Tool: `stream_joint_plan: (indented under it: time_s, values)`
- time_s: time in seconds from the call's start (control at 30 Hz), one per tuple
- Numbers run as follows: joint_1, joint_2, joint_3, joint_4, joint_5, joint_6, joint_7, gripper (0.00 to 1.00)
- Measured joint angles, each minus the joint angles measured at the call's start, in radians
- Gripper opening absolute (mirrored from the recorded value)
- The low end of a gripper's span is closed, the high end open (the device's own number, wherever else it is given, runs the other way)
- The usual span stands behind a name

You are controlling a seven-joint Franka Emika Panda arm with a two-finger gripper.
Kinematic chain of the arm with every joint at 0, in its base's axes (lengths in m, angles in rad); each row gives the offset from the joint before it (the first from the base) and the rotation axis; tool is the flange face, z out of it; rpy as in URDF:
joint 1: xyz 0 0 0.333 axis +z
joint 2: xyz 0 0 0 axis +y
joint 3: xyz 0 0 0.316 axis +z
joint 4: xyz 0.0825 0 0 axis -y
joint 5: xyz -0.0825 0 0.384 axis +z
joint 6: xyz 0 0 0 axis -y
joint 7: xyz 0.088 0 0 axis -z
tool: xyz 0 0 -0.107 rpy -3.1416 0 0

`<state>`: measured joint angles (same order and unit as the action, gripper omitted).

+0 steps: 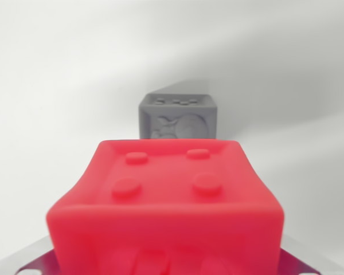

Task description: Destack cube

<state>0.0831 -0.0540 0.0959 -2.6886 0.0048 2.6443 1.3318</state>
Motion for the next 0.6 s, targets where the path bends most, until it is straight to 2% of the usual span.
stream_joint_plan:
  time_s: [0.6]
  values:
    - [-0.004, 0.073, -0.005, 0.065, -0.004, 0.000, -0.133, 0.00]
